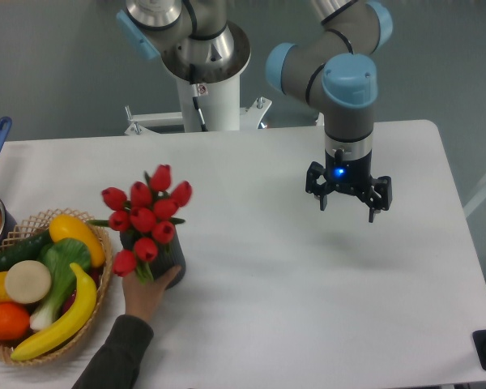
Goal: Pick up the flowers from the vase
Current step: 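Move the open gripper toward the red tulips in the black vase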
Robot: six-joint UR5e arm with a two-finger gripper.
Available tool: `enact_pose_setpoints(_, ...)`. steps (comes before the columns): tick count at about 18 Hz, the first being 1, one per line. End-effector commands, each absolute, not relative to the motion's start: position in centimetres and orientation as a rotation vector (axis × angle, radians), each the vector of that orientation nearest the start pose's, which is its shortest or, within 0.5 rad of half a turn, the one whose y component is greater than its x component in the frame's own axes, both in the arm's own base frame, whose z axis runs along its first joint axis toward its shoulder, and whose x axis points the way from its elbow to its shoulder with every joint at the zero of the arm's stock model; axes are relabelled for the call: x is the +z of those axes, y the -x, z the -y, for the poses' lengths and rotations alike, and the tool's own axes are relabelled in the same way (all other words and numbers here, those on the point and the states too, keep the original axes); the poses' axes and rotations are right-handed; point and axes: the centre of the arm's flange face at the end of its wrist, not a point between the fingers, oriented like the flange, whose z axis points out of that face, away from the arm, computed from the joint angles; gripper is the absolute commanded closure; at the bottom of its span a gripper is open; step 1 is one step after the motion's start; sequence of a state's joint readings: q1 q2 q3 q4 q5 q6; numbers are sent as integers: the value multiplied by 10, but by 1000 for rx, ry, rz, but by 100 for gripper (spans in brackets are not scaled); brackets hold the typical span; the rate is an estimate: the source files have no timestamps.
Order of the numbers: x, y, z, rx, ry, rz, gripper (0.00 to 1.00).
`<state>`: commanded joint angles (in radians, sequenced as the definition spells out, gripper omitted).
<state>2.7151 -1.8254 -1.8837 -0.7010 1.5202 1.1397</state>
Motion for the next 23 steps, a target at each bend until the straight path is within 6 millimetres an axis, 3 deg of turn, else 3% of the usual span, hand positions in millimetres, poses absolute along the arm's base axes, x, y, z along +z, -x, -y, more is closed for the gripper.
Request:
enact_pose_setpoints(6, 293, 449, -358, 363, 2944, 3, 0)
enact_pose_setpoints(9, 291, 433, -357, 319, 2904, 6, 0)
enact_pose_setpoints(12, 298, 402, -359, 226, 2792, -28, 0)
enact_pose_setpoints(18, 324, 375, -387, 24, 2474, -100, 0)
enact_pose_setpoints(23, 328, 341, -413, -110, 2329, -184, 0)
